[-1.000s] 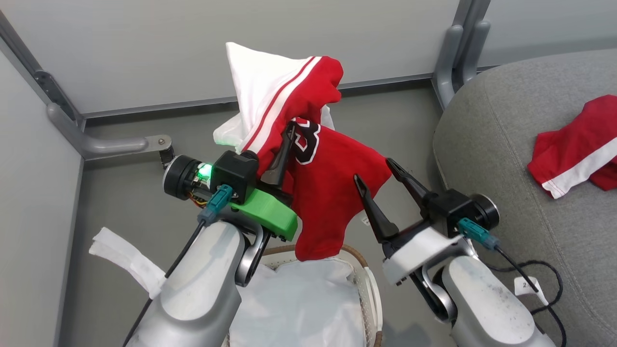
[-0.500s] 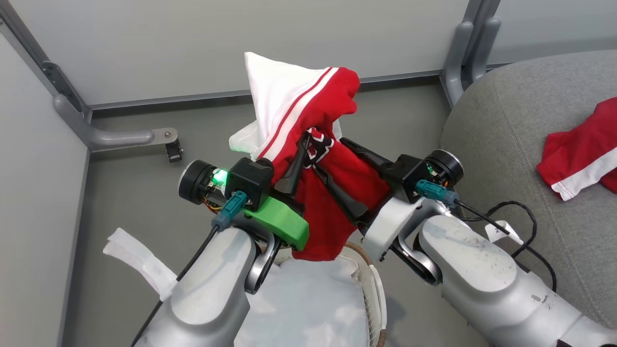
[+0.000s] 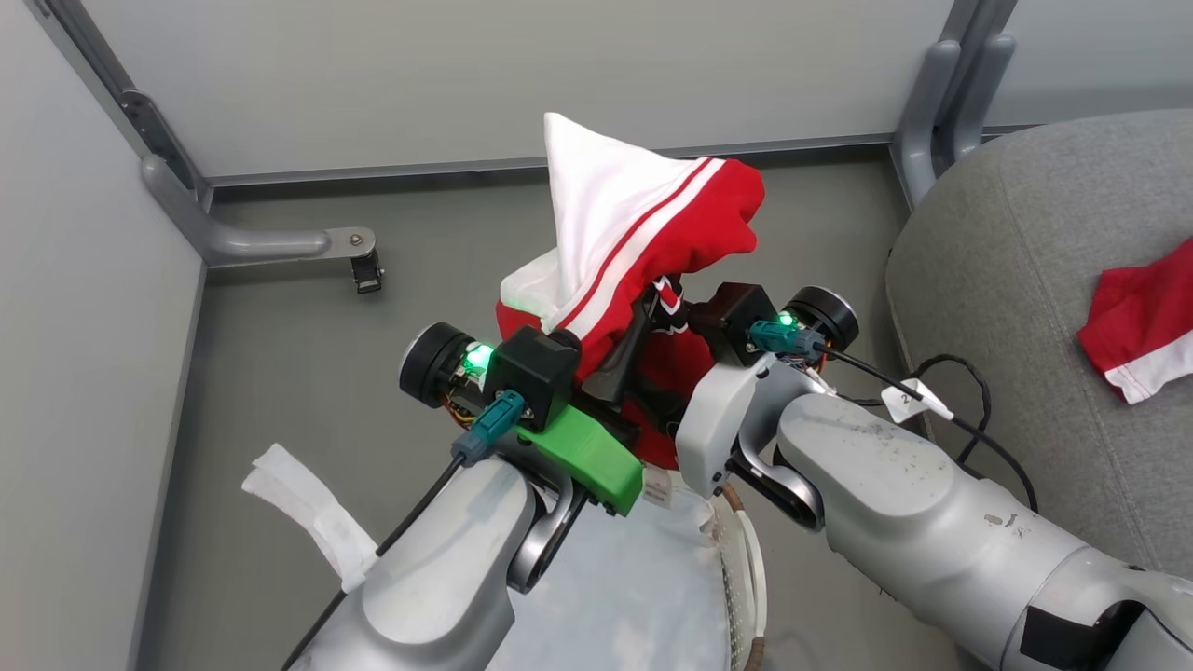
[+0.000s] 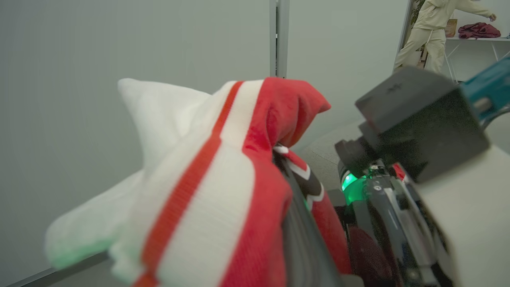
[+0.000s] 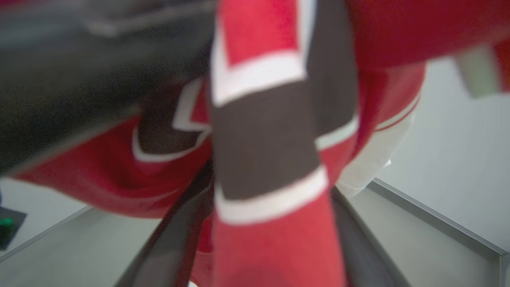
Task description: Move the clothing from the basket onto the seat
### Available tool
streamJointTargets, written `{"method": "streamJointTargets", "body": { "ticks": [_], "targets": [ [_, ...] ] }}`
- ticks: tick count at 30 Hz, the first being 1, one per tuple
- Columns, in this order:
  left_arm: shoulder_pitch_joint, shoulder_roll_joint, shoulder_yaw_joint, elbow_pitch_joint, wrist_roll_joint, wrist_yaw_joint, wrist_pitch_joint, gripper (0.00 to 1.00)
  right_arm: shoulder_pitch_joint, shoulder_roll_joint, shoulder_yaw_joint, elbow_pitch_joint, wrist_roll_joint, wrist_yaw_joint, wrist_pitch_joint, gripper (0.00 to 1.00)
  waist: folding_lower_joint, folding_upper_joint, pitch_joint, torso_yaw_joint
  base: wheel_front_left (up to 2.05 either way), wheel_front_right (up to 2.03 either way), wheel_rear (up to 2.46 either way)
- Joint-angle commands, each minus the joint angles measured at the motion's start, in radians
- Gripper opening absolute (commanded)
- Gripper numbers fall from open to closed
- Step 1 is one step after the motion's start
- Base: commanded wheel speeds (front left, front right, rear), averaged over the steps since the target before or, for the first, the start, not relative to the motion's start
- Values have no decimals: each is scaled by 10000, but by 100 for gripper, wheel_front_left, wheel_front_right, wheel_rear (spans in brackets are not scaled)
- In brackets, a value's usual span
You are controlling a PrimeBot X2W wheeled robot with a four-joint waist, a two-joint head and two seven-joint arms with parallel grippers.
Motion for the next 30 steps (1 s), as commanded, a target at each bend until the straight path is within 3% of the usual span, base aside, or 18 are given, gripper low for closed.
{"method": "streamJointTargets", "body": {
  "ticks": [1,5,6,9,10,19,20,21,30],
  "targets": [
    [-190,5,-82,-74,-210,6,-7,0,-167,53,137,157,166,-14,-75,100,0,0,53,115,0,0,0],
    [-225,5,-232,-116,-390,25,-7,0,-384,127,472,383,474,-14,-90,100,0,0,143,255,0,0,0],
    [-241,5,-258,-128,-411,31,-7,0,-426,133,438,344,543,-14,-93,90,0,0,171,283,0,0,0],
    [-222,7,-320,-141,-503,61,-5,0,-449,101,241,235,525,-14,-97,11,0,0,240,364,0,0,0],
    [-228,7,-317,-128,-532,58,-5,0,-432,87,145,197,495,-14,-98,0,0,0,254,382,0,0,0],
    [-246,10,-117,-4,-306,189,-2,0,48,-116,-556,-130,103,-14,-102,0,0,0,293,348,0,0,0],
    [-219,11,-89,-13,-283,197,-2,41,102,-118,-639,-156,60,-14,-102,0,0,0,297,317,0,0,0],
    [-178,13,-69,13,-268,207,-2,99,162,-125,-774,-193,10,-14,-102,0,0,0,302,273,0,0,0],
    [110,13,306,287,82,178,-1,100,806,-322,-2122,-576,-350,-14,-103,0,0,0,298,-466,0,0,0]
  ]
}}
